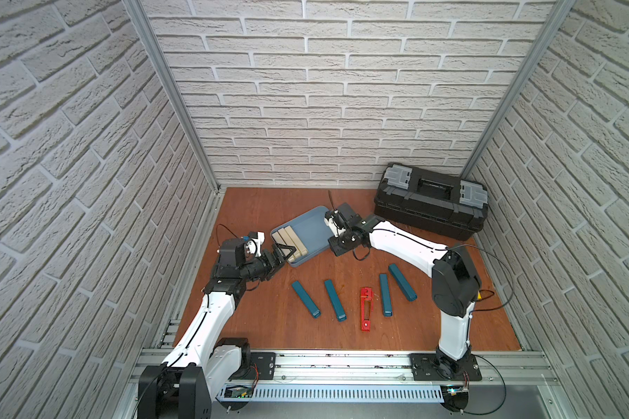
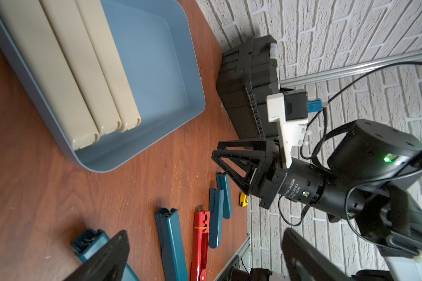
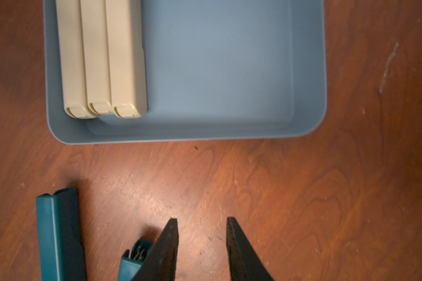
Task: Put the pruning pliers into the storage box
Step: Pick up the pruning pliers from the center of the board.
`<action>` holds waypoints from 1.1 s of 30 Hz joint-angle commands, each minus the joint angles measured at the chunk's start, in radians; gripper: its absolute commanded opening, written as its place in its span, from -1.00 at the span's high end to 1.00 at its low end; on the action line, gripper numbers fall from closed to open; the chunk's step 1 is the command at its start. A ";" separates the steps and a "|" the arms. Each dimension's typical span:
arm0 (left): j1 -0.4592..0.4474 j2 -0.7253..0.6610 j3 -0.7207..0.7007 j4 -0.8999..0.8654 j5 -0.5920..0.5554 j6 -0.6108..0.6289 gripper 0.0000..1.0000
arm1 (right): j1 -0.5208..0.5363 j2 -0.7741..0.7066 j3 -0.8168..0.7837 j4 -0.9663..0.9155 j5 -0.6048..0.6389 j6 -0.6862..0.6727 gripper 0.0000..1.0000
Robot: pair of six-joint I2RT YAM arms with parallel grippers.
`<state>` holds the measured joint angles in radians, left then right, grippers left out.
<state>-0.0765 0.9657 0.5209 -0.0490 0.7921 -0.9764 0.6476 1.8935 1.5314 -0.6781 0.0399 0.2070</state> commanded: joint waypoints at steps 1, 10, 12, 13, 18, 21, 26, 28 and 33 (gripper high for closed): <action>-0.049 -0.025 -0.017 0.037 -0.015 -0.016 -0.96 | -0.030 -0.131 -0.108 0.017 0.052 0.029 0.24; -0.143 -0.010 -0.035 0.087 -0.067 -0.032 -0.97 | -0.054 -0.389 -0.325 -0.113 0.115 0.116 0.18; -0.160 -0.008 -0.039 0.103 -0.071 -0.037 -0.96 | -0.052 -0.456 -0.404 -0.115 0.121 0.164 0.18; -0.169 -0.006 -0.039 0.107 -0.072 -0.038 -0.96 | -0.053 -0.485 -0.443 -0.114 0.123 0.179 0.17; -0.210 0.021 -0.035 0.116 -0.067 -0.035 -0.96 | -0.048 -0.620 -0.613 -0.109 0.122 0.257 0.16; -0.231 0.030 -0.033 0.115 -0.067 -0.036 -0.96 | -0.039 -0.671 -0.676 -0.121 0.132 0.297 0.16; -0.278 0.033 -0.036 0.099 -0.075 -0.034 -0.96 | -0.013 -0.738 -0.754 -0.127 0.130 0.364 0.16; -0.299 0.026 -0.040 0.090 -0.082 -0.034 -0.97 | 0.006 -0.758 -0.778 -0.132 0.133 0.391 0.16; -0.344 0.012 -0.057 0.083 -0.113 -0.041 -0.96 | 0.063 -0.789 -0.827 -0.114 0.140 0.449 0.17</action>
<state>-0.4004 0.9928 0.4889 0.0216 0.7044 -1.0176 0.6827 1.1255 0.7250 -0.8043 0.1627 0.5926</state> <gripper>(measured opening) 0.982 0.418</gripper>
